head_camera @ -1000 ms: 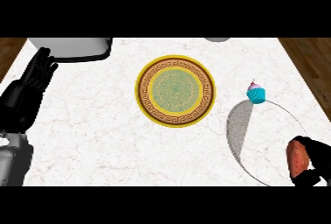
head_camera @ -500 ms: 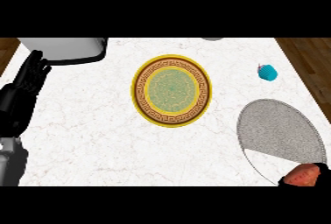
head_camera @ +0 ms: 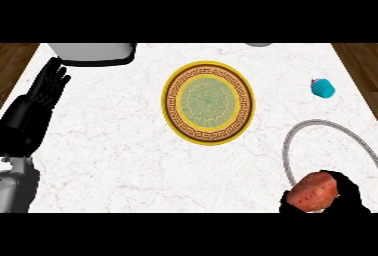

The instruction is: Pick the sweet potato from the placemat and place it in the plate

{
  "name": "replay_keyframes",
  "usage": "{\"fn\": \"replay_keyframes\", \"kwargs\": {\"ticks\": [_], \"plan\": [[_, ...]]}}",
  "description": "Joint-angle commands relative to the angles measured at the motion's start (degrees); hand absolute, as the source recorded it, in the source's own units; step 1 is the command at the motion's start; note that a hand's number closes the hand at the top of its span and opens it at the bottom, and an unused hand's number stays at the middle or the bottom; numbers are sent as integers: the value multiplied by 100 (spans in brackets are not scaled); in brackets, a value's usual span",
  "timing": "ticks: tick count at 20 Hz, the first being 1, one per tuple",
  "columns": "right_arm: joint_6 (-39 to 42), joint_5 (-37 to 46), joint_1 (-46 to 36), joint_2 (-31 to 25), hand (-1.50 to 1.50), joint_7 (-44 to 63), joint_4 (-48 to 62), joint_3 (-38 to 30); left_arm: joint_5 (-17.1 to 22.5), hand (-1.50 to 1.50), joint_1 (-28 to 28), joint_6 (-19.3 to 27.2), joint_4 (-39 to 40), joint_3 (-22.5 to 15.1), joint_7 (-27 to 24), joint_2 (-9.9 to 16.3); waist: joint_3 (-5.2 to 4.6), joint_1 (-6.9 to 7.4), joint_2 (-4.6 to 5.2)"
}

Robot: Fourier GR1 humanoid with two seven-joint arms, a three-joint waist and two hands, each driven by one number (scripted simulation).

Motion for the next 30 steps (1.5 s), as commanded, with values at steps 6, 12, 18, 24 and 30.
{"fn": "replay_keyframes", "kwargs": {"ticks": [6,12,18,24,30], "plan": [[700,1586,-1746,171,150,2251,-340,2515,-14,0,-88,-81,24,-106,-129,-140,28,243,67],[1577,501,-3767,171,150,2648,260,1709,-134,0,-351,-53,223,-167,-94,-202,32,283,91],[432,-622,-4913,171,150,2182,1977,465,-97,0,-215,-17,-15,-172,-23,-275,41,434,118],[-38,-1237,-5897,171,150,1912,3454,-148,-262,0,-261,71,242,-310,-207,-475,39,397,131],[-918,-1396,-6348,172,150,1473,5355,-495,-254,0,-544,24,136,-264,84,-351,42,389,127]]}}
